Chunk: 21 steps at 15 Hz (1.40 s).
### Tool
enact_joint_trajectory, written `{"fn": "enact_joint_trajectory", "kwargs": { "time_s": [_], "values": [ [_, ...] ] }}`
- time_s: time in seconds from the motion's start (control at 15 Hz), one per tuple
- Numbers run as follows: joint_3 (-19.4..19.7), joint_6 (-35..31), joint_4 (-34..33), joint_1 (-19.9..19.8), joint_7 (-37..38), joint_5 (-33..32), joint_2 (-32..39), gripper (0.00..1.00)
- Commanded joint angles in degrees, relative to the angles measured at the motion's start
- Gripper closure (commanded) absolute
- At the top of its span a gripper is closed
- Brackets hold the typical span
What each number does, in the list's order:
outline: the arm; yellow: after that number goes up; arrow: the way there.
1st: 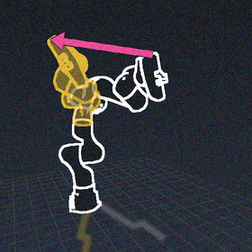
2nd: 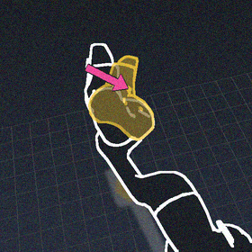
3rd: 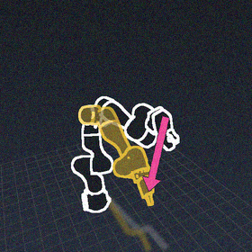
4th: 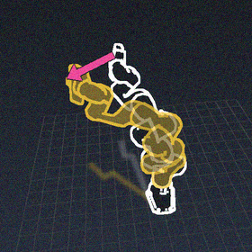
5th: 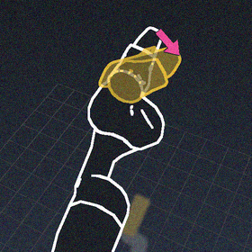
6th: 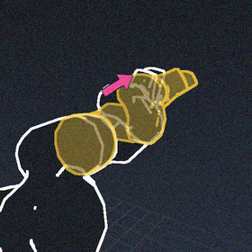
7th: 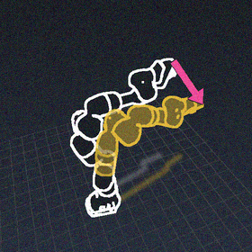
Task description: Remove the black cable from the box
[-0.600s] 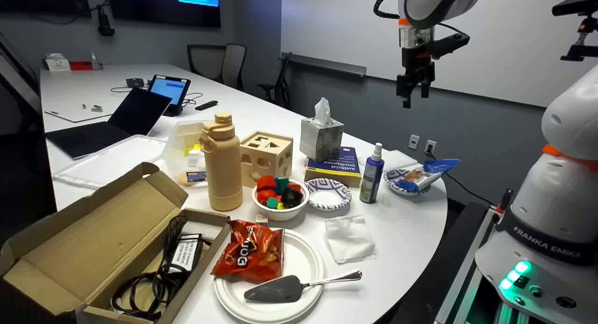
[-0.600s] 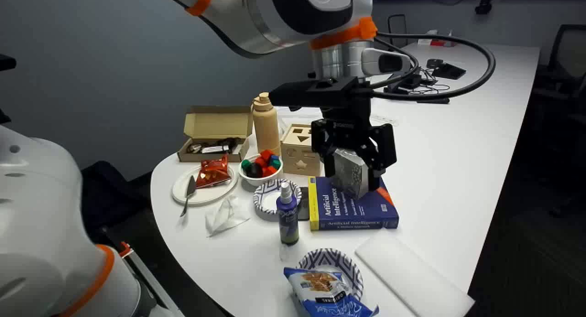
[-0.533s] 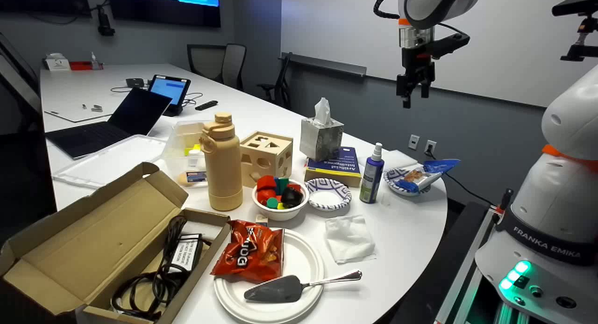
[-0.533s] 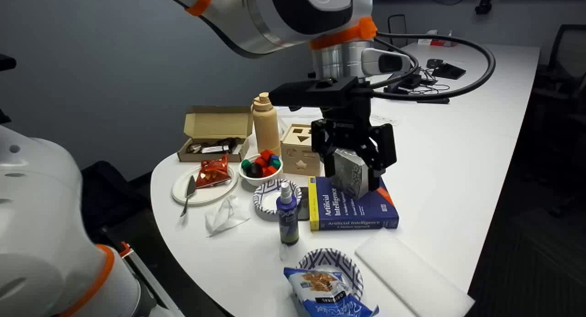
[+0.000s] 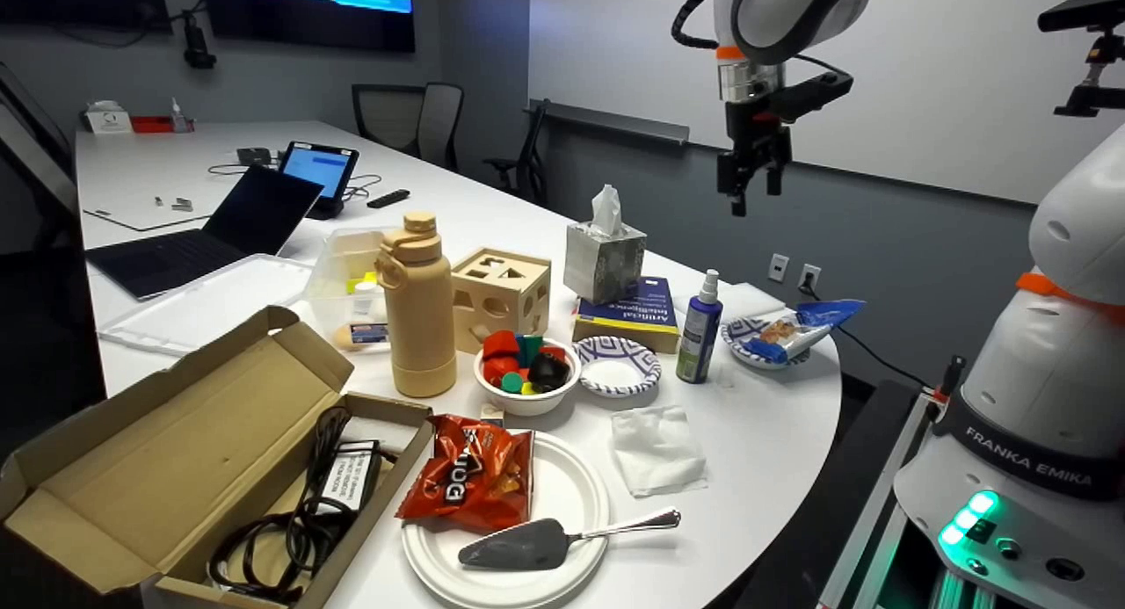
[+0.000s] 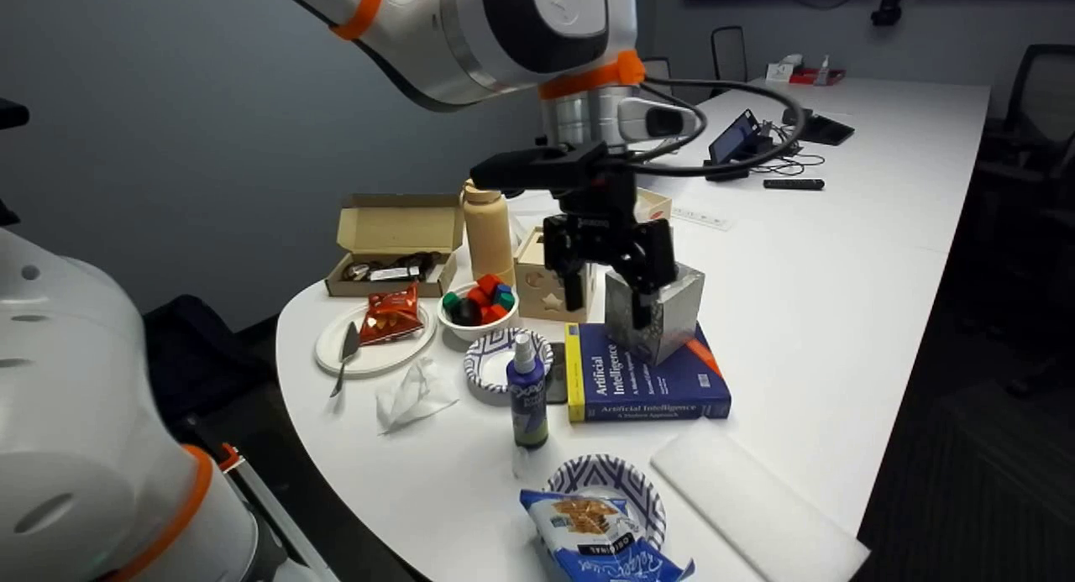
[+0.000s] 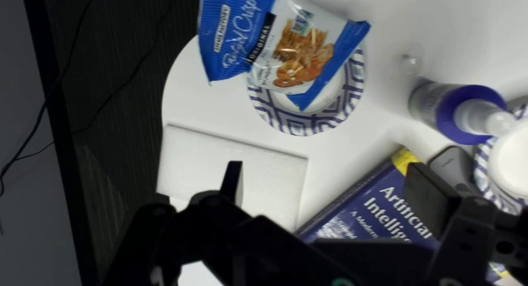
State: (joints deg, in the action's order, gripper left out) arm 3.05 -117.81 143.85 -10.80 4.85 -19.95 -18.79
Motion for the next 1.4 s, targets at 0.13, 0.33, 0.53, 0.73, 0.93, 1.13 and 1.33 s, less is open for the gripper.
{"fn": "enact_joint_trajectory", "kwargs": {
  "time_s": [0.13, 0.33, 0.53, 0.73, 0.93, 1.13, 1.33],
  "values": [
    [-10.7, 5.7, -2.7, 11.1, 14.7, 10.1, 4.1, 0.00],
    [-15.9, 4.3, -6.1, 16.6, 22.4, 17.8, 8.5, 0.00],
    [-20.2, 0.9, -12.6, 20.8, 29.7, 22.6, 16.0, 0.00],
    [-22.4, -0.7, -20.6, 24.0, 36.7, 20.5, 24.6, 0.00],
    [-21.6, -2.0, -28.4, 27.6, 41.9, 17.9, 33.3, 0.00],
    [-20.0, -2.6, -35.0, 30.9, 42.7, 18.5, 40.7, 0.00],
    [-19.0, -5.1, -38.9, 32.7, 38.9, 20.1, 44.7, 0.00]
  ]
}}
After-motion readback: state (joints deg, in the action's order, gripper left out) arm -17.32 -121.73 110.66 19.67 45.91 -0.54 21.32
